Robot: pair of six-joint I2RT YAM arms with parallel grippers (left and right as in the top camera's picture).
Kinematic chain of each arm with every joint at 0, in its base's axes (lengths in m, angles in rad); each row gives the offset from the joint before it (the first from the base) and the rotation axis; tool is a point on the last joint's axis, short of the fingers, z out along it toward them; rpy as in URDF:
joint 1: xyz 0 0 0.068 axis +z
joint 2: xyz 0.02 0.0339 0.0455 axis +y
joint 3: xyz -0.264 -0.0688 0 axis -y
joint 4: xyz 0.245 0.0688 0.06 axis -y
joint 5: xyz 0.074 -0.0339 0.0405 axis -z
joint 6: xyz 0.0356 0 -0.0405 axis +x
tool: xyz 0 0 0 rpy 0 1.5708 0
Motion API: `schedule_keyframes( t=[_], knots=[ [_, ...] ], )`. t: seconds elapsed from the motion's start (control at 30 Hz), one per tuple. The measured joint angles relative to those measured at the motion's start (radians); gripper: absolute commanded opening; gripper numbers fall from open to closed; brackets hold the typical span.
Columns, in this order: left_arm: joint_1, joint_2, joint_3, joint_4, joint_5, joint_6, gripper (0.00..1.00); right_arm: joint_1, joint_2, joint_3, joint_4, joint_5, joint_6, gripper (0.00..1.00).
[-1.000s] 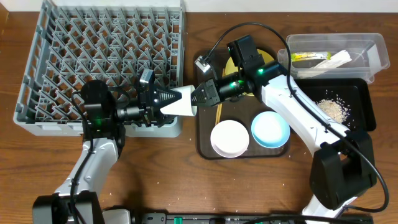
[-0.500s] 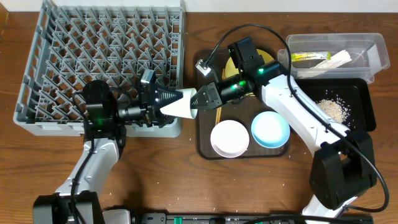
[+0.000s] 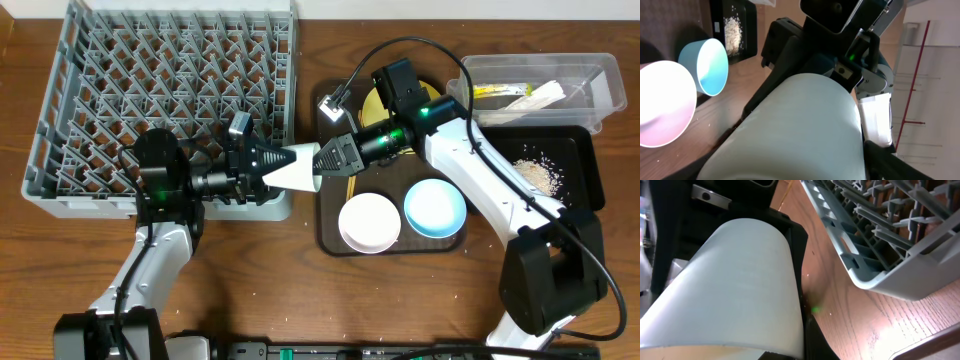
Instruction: Sort waste into correct bins and load items into the dishwasher
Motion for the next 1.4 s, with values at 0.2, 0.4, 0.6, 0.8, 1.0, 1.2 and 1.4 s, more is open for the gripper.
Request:
schedule_keyframes(
  t=[0.2, 0.4, 0.6, 0.8, 1.0, 1.2, 1.4],
  knots=[
    [0.002, 0.000, 0.000, 0.007, 0.017, 0.023, 0.53, 0.000, 0.000, 0.000, 0.007, -0.023, -0.006, 0.01],
    [0.002, 0.000, 0.000, 0.007, 0.018, 0.025, 0.39, -0.001, 0.004, 0.000, 0.011, -0.003, -0.021, 0.34],
    [0.008, 0.001, -0.002, 0.120, -0.007, 0.025, 0.33, -0.056, 0.013, -0.002, -0.007, -0.005, -0.024, 0.43],
    [0.049, -0.008, 0.000, 0.261, -0.057, 0.023, 0.32, -0.243, 0.016, -0.005, -0.078, 0.116, -0.017, 0.49],
    [0.115, -0.008, 0.004, 0.132, -0.235, 0.053, 0.31, -0.375, 0.006, -0.009, -0.163, 0.242, -0.029, 0.57],
    [0.124, -0.007, 0.025, -0.222, -0.374, 0.240, 0.28, -0.385, -0.032, -0.009, -0.172, 0.306, -0.030, 0.59],
    [0.122, -0.008, 0.124, -0.588, -0.452, 0.451, 0.27, -0.384, -0.038, -0.009, -0.171, 0.328, -0.030, 0.60]
  ],
)
